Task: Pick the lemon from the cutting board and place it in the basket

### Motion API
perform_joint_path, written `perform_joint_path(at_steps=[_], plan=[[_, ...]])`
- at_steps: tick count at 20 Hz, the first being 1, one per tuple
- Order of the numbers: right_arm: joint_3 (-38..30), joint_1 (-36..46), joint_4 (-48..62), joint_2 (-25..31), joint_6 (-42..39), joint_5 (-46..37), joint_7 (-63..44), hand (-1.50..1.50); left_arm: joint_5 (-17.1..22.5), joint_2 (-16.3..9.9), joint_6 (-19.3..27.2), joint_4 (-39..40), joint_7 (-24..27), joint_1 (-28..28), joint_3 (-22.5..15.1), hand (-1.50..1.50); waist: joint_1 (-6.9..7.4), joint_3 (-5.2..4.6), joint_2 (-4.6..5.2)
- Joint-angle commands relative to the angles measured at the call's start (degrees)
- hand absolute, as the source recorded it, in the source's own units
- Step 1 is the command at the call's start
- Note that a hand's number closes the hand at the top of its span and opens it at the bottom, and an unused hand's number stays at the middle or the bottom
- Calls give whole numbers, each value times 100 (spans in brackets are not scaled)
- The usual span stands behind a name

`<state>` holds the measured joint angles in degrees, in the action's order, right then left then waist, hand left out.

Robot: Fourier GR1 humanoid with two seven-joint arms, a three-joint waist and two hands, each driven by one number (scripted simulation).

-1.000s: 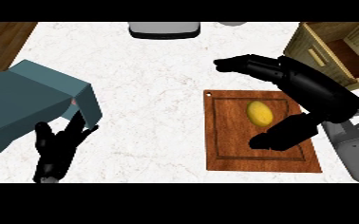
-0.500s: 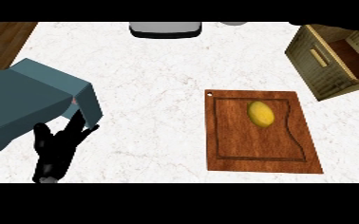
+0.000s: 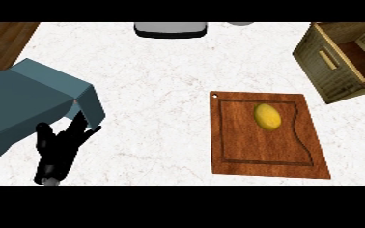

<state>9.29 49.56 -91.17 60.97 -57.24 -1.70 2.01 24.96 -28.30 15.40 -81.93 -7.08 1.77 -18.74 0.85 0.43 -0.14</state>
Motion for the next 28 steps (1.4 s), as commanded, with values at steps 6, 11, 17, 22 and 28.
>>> perform_joint_path(at_steps=[6,11,17,22,28], plan=[[202,-420,-99,-251,-112,-395,534,-150,-169,156,-56,496,-107,298,-88,0,-68,-43,28],[324,-832,-84,-686,339,-732,606,-150,-157,217,-28,236,-305,387,-72,0,-51,-40,24],[556,-1244,-124,-1210,844,-1290,682,-150,-127,116,-418,598,-45,331,188,0,-54,-44,36],[1050,-1582,-95,-1468,1340,-2268,842,-150,-330,216,35,-228,-592,428,14,0,2,-34,27],[1210,-1846,142,-1561,1584,-2748,1277,-150,-447,266,-241,523,-154,368,231,0,-54,-42,33]])
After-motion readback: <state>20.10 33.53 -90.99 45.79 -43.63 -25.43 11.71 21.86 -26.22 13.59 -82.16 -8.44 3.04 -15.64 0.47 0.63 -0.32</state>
